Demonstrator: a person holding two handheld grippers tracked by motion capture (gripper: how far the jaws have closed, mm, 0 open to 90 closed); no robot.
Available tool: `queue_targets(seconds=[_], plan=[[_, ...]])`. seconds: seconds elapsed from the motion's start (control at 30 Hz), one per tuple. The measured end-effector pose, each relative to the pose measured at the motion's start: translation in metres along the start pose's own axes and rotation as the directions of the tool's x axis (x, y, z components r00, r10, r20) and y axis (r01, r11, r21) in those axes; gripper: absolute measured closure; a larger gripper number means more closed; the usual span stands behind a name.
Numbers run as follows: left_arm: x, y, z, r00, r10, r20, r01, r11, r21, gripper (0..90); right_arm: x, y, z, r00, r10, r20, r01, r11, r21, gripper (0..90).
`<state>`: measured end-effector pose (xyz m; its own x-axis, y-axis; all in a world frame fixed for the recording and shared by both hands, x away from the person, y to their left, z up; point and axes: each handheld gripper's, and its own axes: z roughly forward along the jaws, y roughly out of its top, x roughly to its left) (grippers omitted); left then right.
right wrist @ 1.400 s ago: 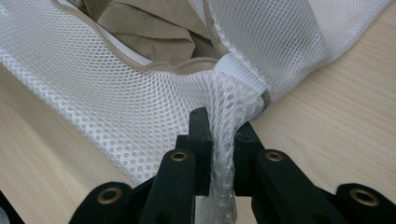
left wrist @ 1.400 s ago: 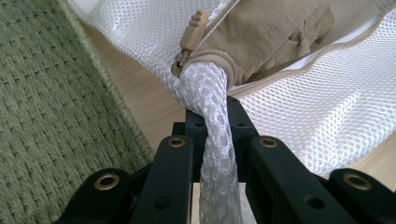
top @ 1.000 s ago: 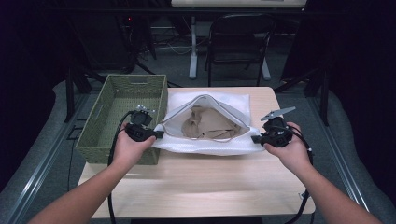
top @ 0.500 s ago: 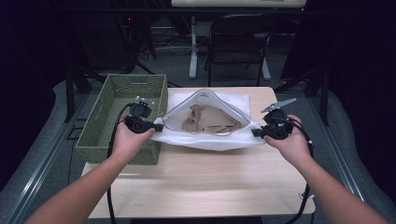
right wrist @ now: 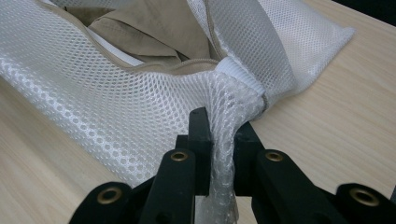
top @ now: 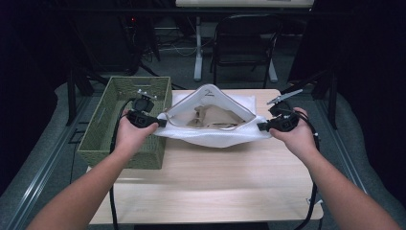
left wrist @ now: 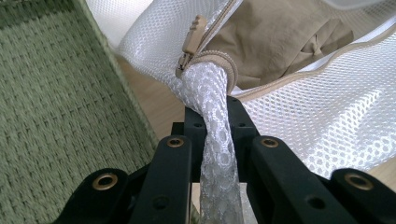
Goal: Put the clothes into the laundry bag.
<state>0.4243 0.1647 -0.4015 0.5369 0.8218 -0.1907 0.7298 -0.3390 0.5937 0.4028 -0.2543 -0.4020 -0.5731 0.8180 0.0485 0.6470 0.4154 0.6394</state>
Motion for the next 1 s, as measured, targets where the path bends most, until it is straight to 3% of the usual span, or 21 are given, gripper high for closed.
queue_targets(seconds=[0.3, 0.7, 1.0], plan=[[0.002, 0.012, 0.001, 0.9996, 0.014, -0.023, -0.014, 0.9999, 0.002, 82.6, -0.006, 0.010, 0.003, 1.0000, 0.004, 0.009, -0.004, 1.000, 0.000, 81.8], [0.005, 0.018, 0.003, 0.9996, 0.002, -0.027, -0.002, 1.0000, -0.004, 82.4, -0.012, 0.014, 0.005, 0.9998, 0.019, 0.005, -0.019, 1.000, 0.001, 81.8], [0.003, 0.023, -0.001, 0.9989, 0.026, -0.040, -0.026, 0.9996, -0.011, 82.7, -0.013, 0.018, 0.000, 0.9998, 0.015, 0.009, -0.015, 1.000, -0.010, 81.9]])
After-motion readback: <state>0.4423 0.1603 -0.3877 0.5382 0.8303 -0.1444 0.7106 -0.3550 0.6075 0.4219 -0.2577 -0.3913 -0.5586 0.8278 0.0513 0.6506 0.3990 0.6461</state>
